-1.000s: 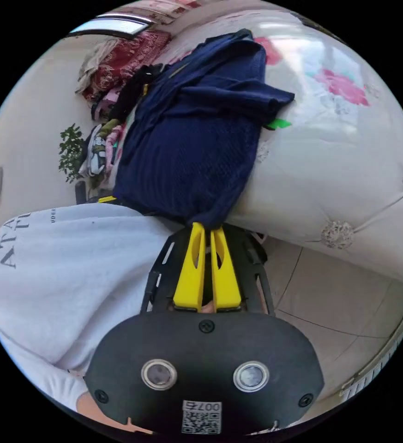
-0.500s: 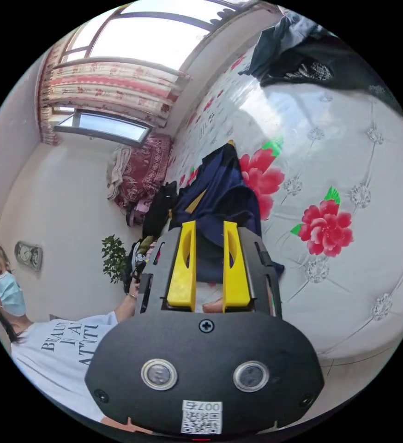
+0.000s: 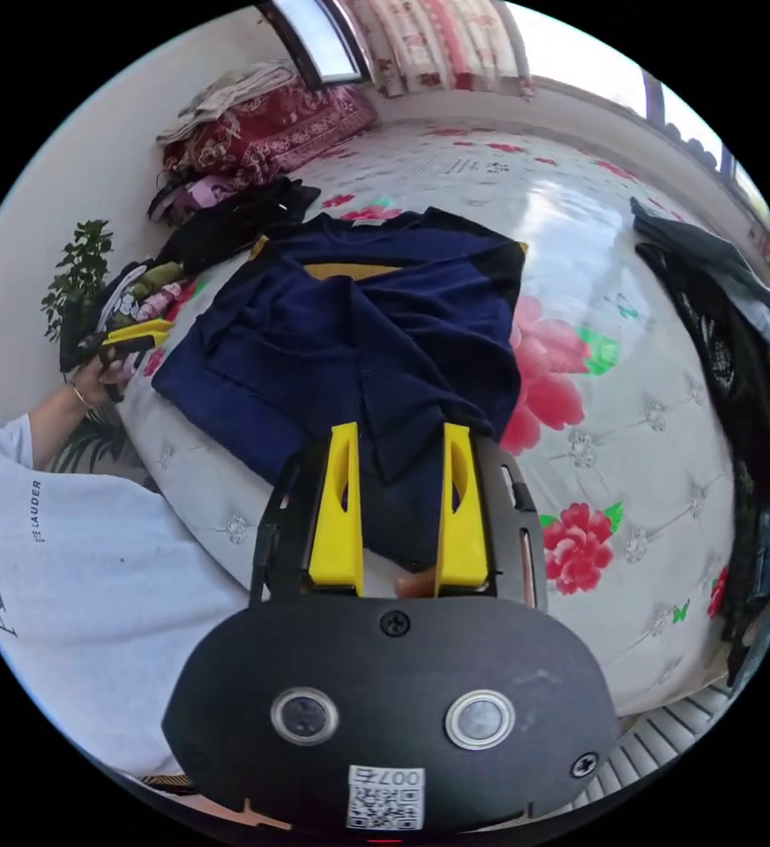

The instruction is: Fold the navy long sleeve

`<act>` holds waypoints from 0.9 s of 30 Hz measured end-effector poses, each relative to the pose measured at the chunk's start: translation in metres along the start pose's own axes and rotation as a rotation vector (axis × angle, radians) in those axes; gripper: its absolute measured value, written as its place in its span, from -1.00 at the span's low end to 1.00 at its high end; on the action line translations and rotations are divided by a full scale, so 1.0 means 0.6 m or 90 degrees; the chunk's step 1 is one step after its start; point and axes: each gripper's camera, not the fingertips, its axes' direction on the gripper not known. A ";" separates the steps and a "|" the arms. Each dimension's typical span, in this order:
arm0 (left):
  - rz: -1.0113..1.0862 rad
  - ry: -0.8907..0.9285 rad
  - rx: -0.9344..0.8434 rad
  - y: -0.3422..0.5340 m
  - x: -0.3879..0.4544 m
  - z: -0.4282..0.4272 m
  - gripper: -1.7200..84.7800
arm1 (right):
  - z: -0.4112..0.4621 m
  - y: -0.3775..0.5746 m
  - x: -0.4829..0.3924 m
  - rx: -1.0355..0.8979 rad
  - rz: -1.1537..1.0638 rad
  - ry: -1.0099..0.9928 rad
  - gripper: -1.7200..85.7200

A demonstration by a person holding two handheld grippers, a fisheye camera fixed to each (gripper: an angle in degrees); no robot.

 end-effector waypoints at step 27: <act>-0.376 0.176 -0.036 -0.013 -0.124 0.038 -0.78 | -0.039 0.087 0.129 0.069 0.315 -0.113 -0.80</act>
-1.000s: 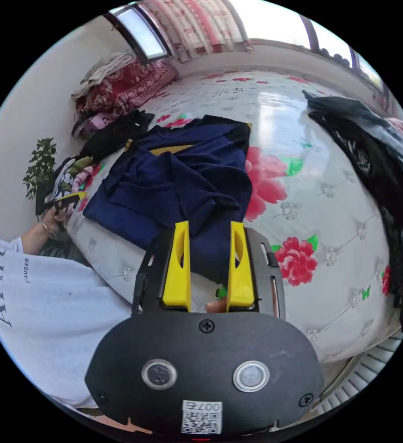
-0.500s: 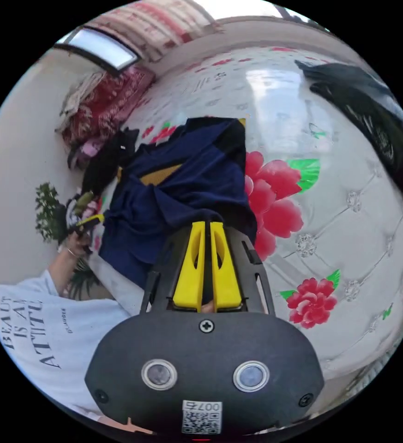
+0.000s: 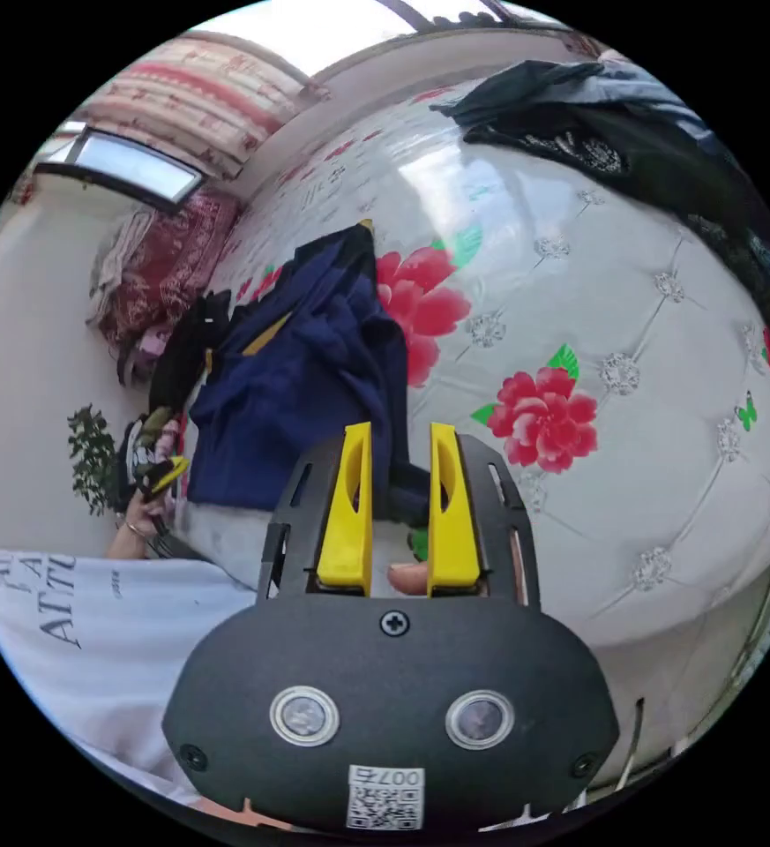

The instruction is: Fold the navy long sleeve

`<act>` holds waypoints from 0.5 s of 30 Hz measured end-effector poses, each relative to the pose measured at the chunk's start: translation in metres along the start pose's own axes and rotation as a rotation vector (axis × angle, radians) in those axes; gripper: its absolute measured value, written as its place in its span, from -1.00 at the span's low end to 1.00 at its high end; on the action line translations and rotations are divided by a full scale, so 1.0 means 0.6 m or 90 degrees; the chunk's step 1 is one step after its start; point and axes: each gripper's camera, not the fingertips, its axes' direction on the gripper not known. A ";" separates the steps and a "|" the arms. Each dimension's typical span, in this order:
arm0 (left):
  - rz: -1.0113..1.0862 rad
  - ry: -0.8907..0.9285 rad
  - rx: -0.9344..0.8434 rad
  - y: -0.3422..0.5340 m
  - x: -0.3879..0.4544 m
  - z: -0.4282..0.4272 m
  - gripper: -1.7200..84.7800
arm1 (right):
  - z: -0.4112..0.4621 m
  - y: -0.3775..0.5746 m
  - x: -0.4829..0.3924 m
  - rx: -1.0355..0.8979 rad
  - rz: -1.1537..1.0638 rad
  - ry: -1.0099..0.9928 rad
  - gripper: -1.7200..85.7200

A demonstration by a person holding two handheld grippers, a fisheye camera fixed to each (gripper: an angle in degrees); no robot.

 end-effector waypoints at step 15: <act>0.202 -0.209 -0.093 0.051 0.125 0.043 -0.98 | 0.047 0.039 -0.083 -0.126 -0.262 0.095 -0.83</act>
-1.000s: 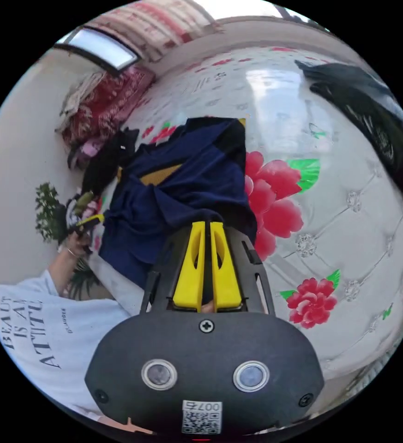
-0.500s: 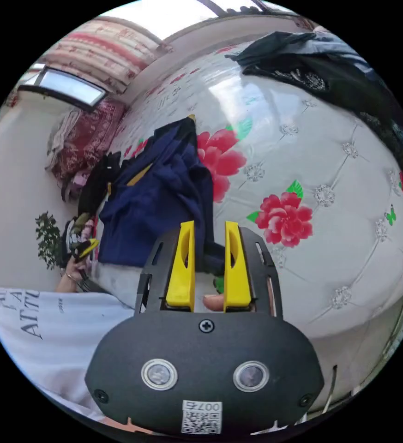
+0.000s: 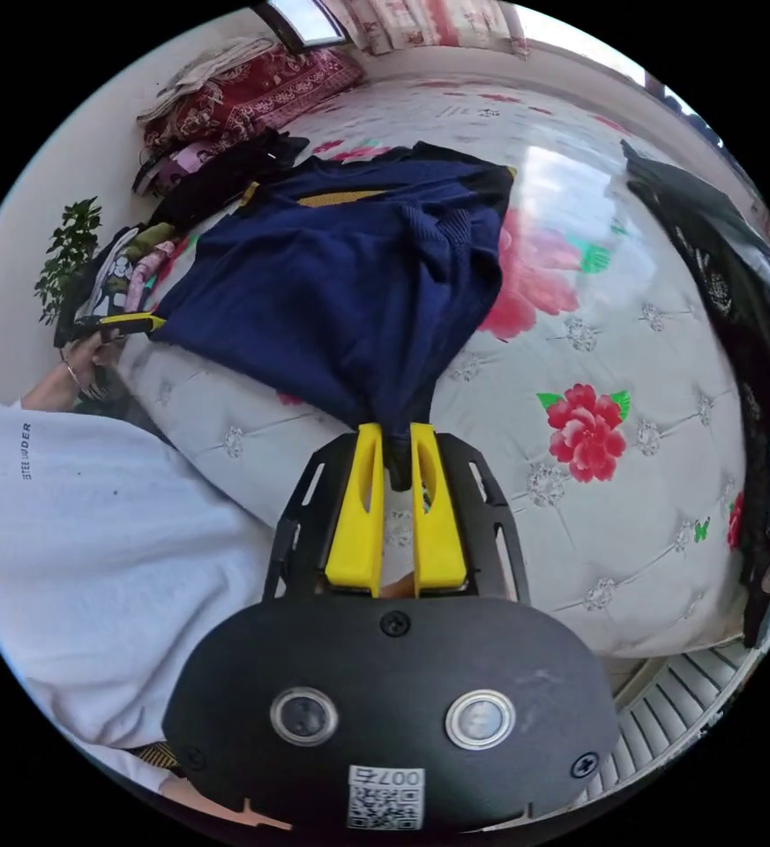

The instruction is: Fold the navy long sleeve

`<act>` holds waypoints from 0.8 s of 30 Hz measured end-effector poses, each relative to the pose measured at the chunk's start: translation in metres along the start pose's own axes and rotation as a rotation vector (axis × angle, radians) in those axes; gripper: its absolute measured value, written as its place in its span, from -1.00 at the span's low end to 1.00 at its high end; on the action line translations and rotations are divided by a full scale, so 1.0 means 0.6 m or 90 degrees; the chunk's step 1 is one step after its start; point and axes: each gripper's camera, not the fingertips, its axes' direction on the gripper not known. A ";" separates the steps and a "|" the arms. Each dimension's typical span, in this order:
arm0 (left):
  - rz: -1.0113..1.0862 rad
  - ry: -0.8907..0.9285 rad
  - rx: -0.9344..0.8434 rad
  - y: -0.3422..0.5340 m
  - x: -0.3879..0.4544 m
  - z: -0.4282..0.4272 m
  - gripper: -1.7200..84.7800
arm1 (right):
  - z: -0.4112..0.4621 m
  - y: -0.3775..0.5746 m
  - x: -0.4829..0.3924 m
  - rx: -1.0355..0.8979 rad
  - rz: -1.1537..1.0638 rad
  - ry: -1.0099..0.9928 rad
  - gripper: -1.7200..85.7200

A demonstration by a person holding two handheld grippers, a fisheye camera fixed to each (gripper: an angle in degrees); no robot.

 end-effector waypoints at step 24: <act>-0.321 0.259 0.217 -0.269 -0.171 -0.103 -0.76 | -0.083 -0.279 0.246 0.215 0.257 -0.271 -0.80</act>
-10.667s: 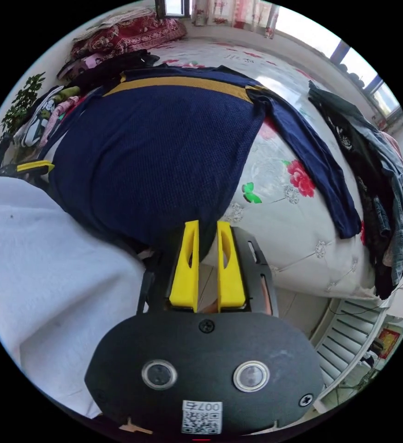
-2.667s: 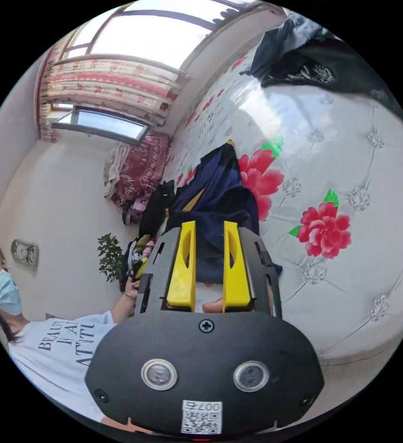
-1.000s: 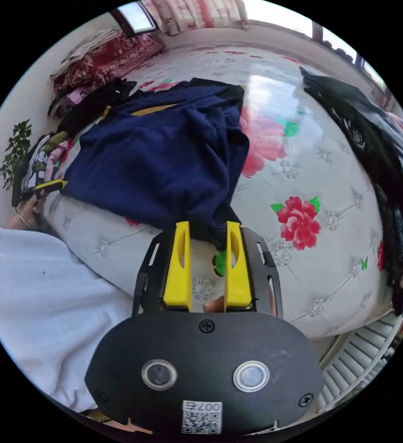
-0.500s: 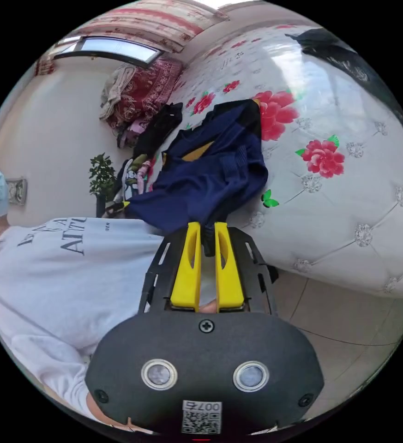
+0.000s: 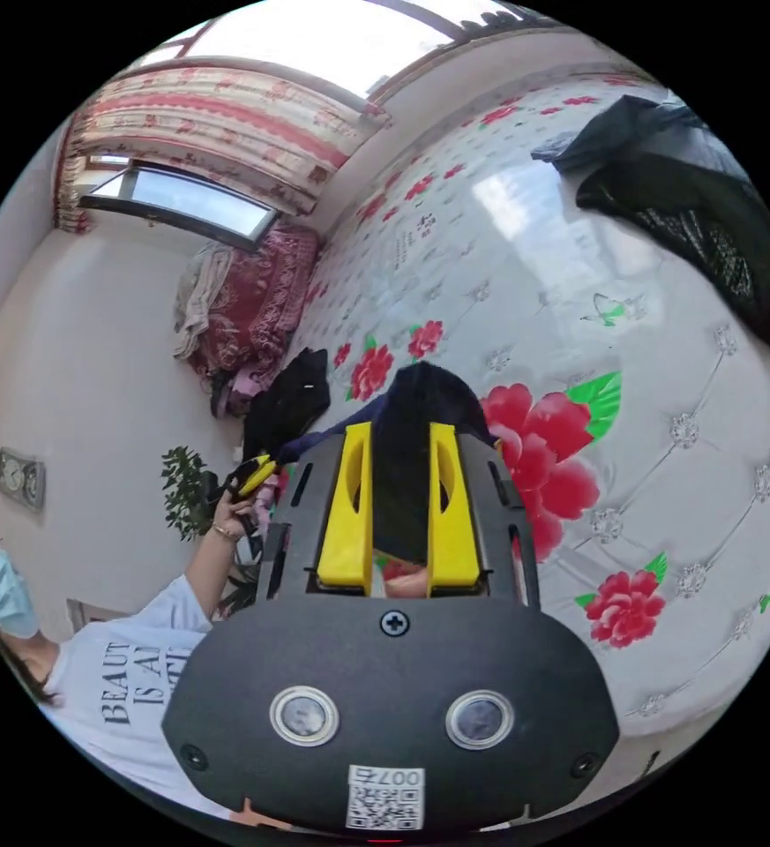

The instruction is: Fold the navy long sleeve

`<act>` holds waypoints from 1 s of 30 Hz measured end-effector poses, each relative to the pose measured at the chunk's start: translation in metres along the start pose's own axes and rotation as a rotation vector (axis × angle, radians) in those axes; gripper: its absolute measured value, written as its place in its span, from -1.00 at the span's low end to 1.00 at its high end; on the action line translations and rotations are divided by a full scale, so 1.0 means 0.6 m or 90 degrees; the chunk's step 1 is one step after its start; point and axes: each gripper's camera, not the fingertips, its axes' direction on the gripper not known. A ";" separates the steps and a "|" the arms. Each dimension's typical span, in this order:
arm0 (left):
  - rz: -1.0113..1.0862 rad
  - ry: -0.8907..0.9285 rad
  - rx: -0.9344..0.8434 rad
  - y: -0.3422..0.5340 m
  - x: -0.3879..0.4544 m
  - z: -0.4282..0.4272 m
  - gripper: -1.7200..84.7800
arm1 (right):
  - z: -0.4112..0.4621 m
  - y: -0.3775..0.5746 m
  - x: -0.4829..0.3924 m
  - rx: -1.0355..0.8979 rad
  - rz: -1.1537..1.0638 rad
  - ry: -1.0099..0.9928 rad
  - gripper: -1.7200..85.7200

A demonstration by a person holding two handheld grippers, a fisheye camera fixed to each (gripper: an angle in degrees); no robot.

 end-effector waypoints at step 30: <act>-0.054 -0.009 -0.021 0.206 -0.076 -0.088 -0.75 | 0.405 0.057 -0.286 -0.029 -0.323 -0.039 -0.78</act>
